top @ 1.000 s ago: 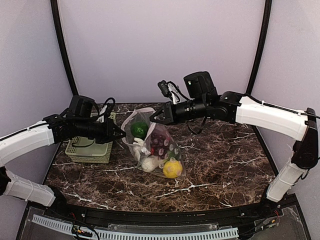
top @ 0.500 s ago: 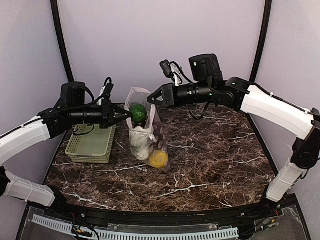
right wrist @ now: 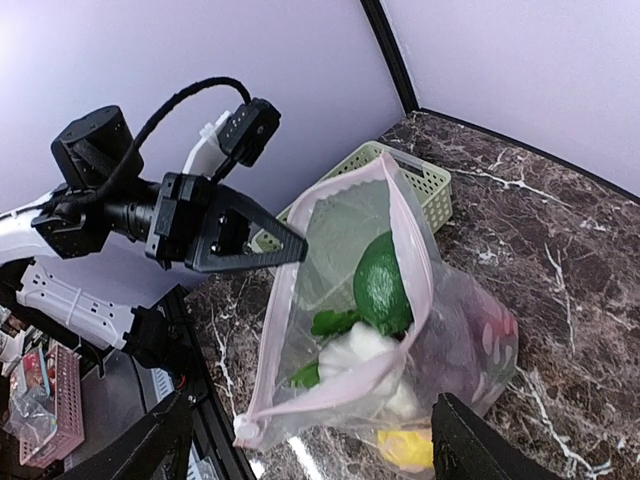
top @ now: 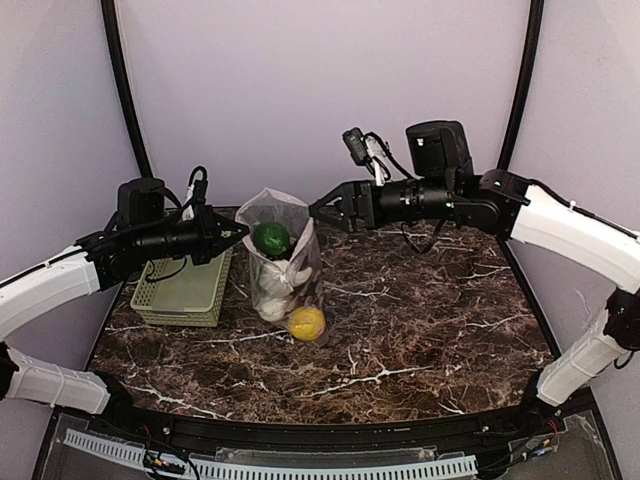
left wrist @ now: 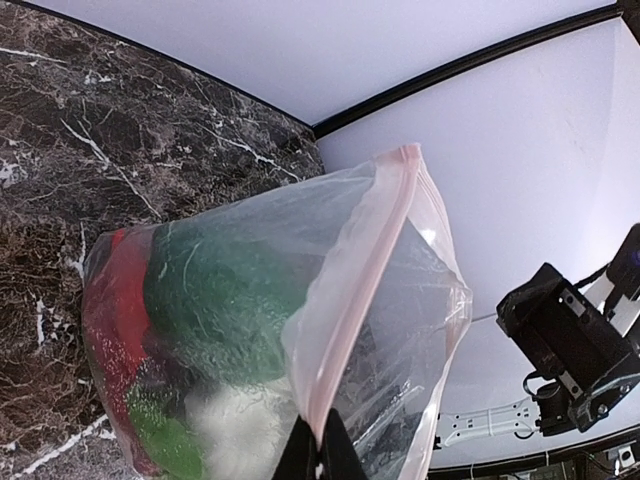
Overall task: Place the food in the zip-top bag and seal the zipper
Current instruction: Adjust the zipper food storage bag at the center of the board, then pass from the left arm to the right, then adjust the zipper food storage bag at the center of the board.
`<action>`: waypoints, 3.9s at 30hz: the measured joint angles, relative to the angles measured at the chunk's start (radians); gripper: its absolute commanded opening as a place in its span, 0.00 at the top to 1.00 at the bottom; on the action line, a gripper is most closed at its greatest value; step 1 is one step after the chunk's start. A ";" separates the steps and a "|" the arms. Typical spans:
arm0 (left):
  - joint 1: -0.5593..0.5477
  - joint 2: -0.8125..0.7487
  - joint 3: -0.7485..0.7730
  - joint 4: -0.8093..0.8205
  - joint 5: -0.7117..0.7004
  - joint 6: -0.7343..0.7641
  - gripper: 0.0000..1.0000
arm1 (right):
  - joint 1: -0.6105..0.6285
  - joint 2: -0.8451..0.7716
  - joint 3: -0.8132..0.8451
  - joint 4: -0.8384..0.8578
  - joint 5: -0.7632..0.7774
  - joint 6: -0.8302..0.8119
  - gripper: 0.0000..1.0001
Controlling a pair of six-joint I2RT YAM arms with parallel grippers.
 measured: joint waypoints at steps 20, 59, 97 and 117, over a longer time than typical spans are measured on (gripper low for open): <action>0.003 0.000 -0.002 0.035 -0.043 -0.044 0.99 | 0.365 -0.159 -0.374 0.164 0.467 -0.053 0.41; 0.004 -0.009 0.002 0.001 -0.060 -0.013 0.99 | 0.412 0.123 -0.186 0.158 0.708 -0.116 1.00; -0.027 0.152 0.569 -0.444 0.197 0.877 0.19 | 0.287 -0.070 -0.065 -0.132 -0.163 -0.397 1.00; 0.006 0.284 0.573 -0.650 0.241 0.871 0.35 | 0.287 -0.070 -0.087 -0.132 -0.205 -0.365 1.00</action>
